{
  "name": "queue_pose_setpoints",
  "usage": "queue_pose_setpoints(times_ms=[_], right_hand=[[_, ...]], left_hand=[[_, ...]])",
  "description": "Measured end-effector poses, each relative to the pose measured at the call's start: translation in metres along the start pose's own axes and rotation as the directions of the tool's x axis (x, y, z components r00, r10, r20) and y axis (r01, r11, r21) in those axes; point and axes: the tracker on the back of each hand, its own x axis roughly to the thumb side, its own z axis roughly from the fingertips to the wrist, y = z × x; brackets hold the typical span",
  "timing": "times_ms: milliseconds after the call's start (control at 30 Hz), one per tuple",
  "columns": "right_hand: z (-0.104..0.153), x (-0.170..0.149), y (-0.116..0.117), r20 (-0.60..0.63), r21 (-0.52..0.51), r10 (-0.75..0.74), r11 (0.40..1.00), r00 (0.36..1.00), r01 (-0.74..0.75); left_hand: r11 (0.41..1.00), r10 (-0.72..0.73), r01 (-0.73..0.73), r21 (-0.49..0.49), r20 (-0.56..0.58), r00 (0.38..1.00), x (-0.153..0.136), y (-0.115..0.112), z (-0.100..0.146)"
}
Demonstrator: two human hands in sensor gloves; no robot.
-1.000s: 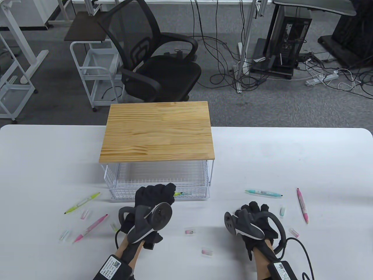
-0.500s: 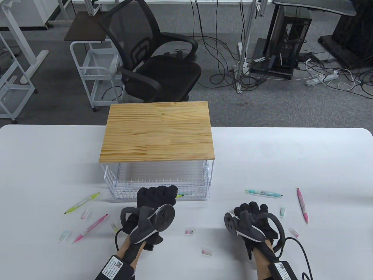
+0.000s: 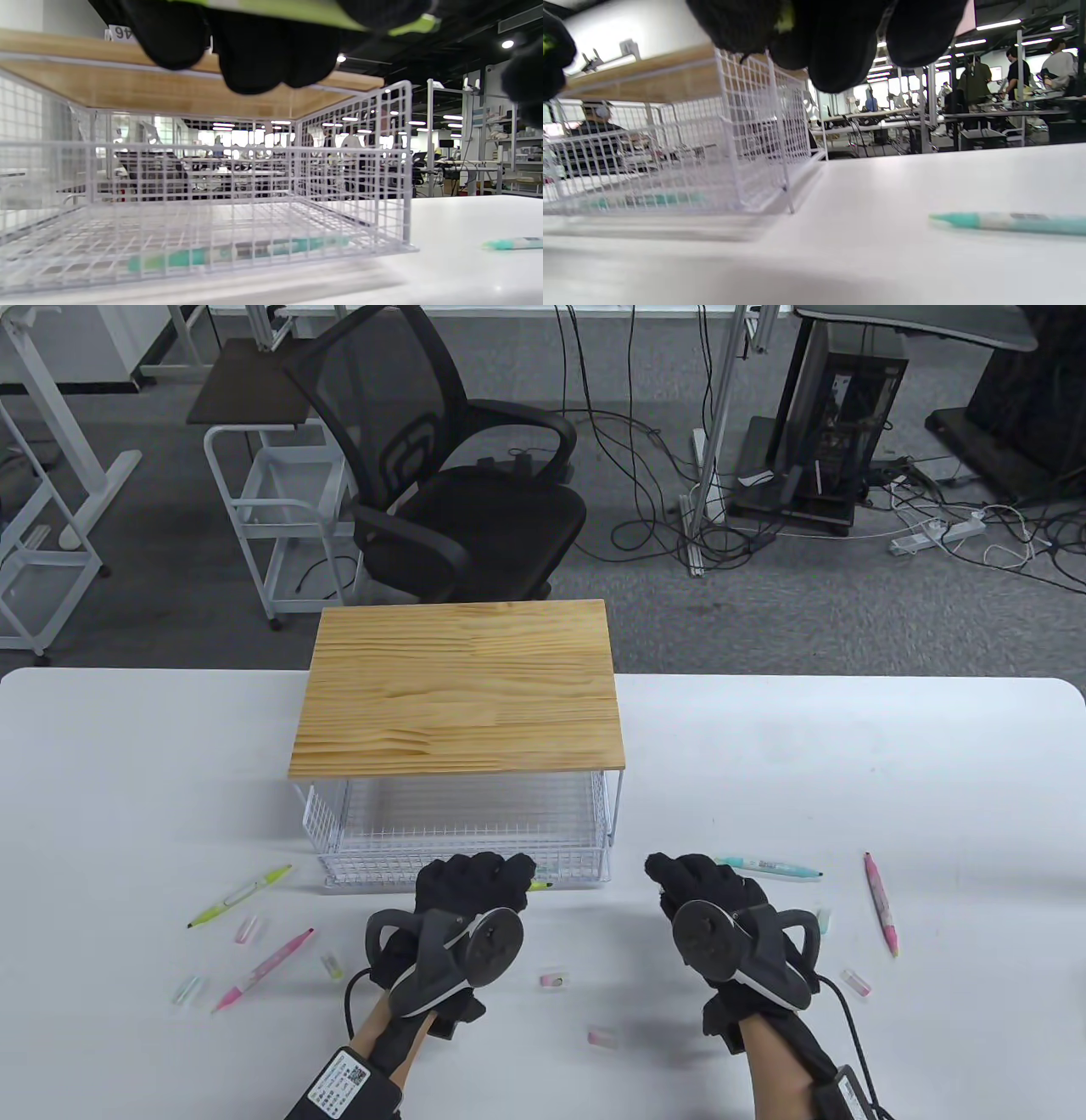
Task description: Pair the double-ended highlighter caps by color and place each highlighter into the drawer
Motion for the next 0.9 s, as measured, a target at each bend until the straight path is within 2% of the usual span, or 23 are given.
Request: queue_pose_setpoints(times_ms=[167, 500, 900], right_hand=[[0.001, 0.01, -0.008, 0.05, -0.038, -0.038, 0.999, 0.998, 0.04], [0.0, 0.035, -0.006, 0.143, 0.003, -0.043, 0.999, 0.989, 0.043], [0.0, 0.044, -0.002, 0.174, 0.021, -0.03, 0.999, 0.984, 0.026]], left_hand=[[0.999, -0.038, 0.037, 0.005, 0.026, 0.999, 0.009, -0.002, 0.002], [0.999, -0.045, 0.042, 0.033, 0.085, 0.995, 0.02, -0.003, 0.004], [1.0, -0.013, 0.014, -0.004, 0.111, 0.994, 0.029, -0.002, 0.007]])
